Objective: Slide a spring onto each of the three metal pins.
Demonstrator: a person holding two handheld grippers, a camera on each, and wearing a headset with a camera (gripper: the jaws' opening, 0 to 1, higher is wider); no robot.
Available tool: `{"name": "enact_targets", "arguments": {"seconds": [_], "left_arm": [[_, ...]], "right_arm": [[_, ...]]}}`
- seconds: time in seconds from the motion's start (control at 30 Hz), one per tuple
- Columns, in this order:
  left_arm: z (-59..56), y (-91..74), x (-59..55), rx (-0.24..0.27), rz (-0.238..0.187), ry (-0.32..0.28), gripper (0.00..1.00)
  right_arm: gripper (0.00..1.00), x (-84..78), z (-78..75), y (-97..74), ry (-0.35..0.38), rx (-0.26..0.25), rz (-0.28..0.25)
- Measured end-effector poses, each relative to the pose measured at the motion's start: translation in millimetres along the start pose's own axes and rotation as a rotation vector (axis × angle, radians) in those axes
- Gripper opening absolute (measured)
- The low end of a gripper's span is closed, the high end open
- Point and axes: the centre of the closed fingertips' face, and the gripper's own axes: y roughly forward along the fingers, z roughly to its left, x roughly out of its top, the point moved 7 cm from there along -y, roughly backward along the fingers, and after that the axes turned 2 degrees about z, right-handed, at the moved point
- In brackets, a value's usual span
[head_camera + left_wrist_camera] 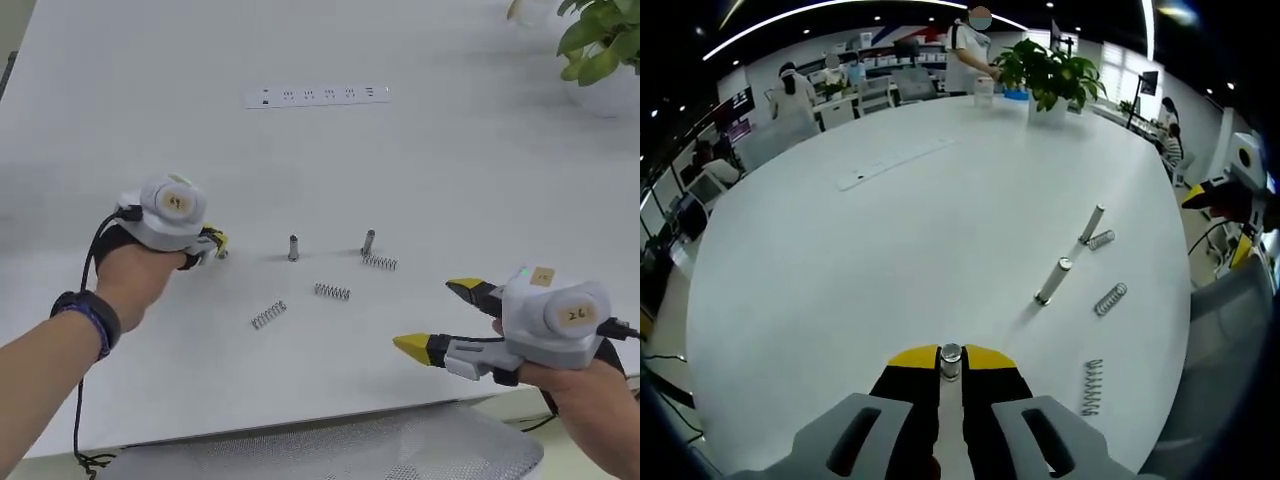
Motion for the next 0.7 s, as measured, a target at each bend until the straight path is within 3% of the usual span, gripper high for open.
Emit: {"name": "enact_targets", "arguments": {"seconds": [0.7], "left_arm": [[-11.6,-3.2,-4.7,-0.007,-0.011,0.017,0.00]], "right_arm": [[0.67,-0.3,0.2,-1.7,0.001,-0.002,-0.003]]}}
